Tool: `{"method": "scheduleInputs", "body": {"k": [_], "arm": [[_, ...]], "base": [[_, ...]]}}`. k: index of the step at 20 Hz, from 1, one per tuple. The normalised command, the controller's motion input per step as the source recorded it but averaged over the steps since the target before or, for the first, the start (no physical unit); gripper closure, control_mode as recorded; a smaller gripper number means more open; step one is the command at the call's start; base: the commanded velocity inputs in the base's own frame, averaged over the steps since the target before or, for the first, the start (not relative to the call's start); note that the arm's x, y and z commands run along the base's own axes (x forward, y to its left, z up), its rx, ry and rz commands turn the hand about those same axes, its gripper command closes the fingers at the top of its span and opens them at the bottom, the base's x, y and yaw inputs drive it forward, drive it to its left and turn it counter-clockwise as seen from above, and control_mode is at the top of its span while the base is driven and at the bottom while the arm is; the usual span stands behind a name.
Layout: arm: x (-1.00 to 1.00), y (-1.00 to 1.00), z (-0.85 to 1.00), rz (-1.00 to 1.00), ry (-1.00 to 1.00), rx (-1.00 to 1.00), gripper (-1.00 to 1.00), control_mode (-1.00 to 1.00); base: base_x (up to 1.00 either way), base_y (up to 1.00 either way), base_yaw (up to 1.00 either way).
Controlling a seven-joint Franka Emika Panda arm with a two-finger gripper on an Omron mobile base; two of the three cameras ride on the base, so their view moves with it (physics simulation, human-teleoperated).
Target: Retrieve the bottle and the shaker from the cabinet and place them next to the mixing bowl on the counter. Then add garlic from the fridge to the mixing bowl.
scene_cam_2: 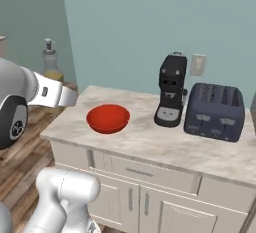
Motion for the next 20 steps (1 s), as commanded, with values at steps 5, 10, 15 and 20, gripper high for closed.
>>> {"method": "scheduleInputs", "body": {"k": [5,10,15,20], "arm": [[0.00,0.00,0.00,0.00,0.00,0.00,1.00,1.00],[0.00,0.00,0.00,0.00,0.00,0.00,1.00,1.00],[0.00,0.00,0.00,0.00,0.00,0.00,1.00,1.00],[0.00,0.00,0.00,0.00,0.00,0.00,1.00,1.00]], "base": [[0.38,0.81,-0.36],[0.23,0.54,-0.39],[0.42,0.27,-0.43],[0.15,0.11,-0.16]]}}
